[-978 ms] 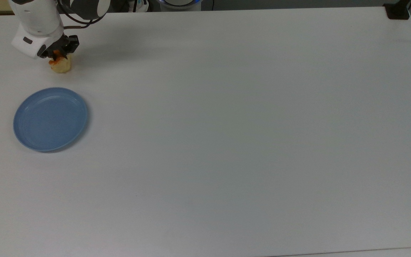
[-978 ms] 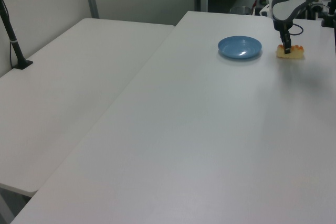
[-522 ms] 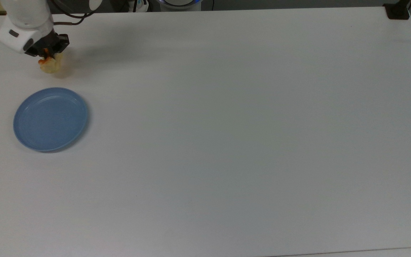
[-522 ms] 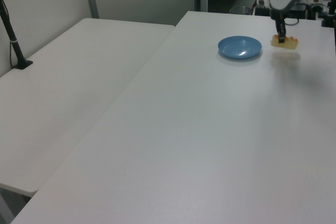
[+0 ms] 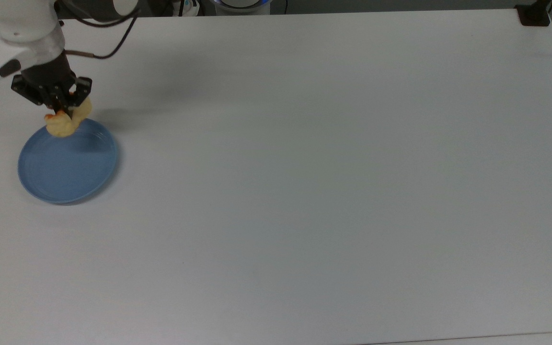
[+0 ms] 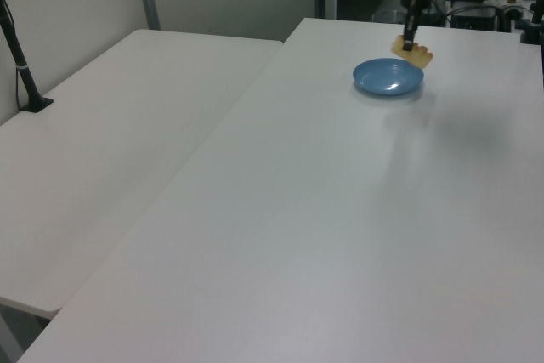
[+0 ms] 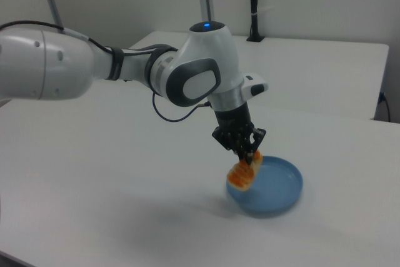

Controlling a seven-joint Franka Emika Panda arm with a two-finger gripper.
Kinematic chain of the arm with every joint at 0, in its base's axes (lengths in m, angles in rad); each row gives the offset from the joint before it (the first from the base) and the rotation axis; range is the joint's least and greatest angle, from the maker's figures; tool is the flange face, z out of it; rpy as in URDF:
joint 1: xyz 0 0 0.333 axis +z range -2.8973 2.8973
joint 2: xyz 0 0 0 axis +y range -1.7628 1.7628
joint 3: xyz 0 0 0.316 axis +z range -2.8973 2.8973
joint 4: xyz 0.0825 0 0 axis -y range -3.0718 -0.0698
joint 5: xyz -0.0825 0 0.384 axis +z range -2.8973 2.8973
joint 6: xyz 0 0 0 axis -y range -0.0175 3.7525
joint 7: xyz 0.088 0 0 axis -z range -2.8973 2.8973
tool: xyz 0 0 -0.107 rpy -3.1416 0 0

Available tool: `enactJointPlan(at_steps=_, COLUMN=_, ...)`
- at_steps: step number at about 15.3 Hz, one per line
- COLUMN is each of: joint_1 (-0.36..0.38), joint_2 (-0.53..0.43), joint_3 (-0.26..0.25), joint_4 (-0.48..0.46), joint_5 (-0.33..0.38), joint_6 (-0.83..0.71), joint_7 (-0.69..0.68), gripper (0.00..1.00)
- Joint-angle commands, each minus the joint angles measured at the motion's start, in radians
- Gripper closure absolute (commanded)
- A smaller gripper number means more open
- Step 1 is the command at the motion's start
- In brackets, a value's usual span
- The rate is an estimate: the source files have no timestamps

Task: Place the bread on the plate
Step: 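Lift the held bread and carry it over the blue plate, then lower the bread onto the plate and open the gripper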

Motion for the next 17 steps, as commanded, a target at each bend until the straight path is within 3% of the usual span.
enactJointPlan(at_steps=1, joint_1=-0.002, joint_2=0.112, joint_3=0.018, joint_4=0.072, joint_5=0.032, joint_6=0.073, joint_7=0.083, gripper=0.86)
enactJointPlan(at_steps=7, joint_1=0.001, joint_2=0.186, joint_3=0.041, joint_4=0.071, joint_5=0.031, joint_6=0.182, joint_7=0.167, gripper=0.84)
enactJointPlan(at_steps=8, joint_1=0.001, joint_2=0.184, joint_3=0.045, joint_4=0.071, joint_5=0.032, joint_6=0.182, joint_7=0.17, gripper=0.7)
enactJointPlan(at_steps=9, joint_1=0.001, joint_2=0.184, joint_3=0.045, joint_4=0.071, joint_5=0.035, joint_6=0.182, joint_7=0.175, gripper=0.05)
enactJointPlan(at_steps=10, joint_1=0.001, joint_2=0.184, joint_3=0.045, joint_4=0.071, joint_5=0.025, joint_6=0.182, joint_7=0.177, gripper=0.0)
enactJointPlan(at_steps=13, joint_1=-0.001, joint_2=0.138, joint_3=0.047, joint_4=0.065, joint_5=0.031, joint_6=0.17, joint_7=0.207, gripper=0.0)
enactJointPlan(at_steps=15, joint_1=0.01, joint_2=0.051, joint_3=0.047, joint_4=0.03, joint_5=0.025, joint_6=0.143, joint_7=0.3, gripper=0.0)
enactJointPlan(at_steps=17, joint_1=0.021, joint_2=-0.064, joint_3=0.049, joint_4=0.022, joint_5=0.009, joint_6=0.013, joint_7=0.373, gripper=0.0)
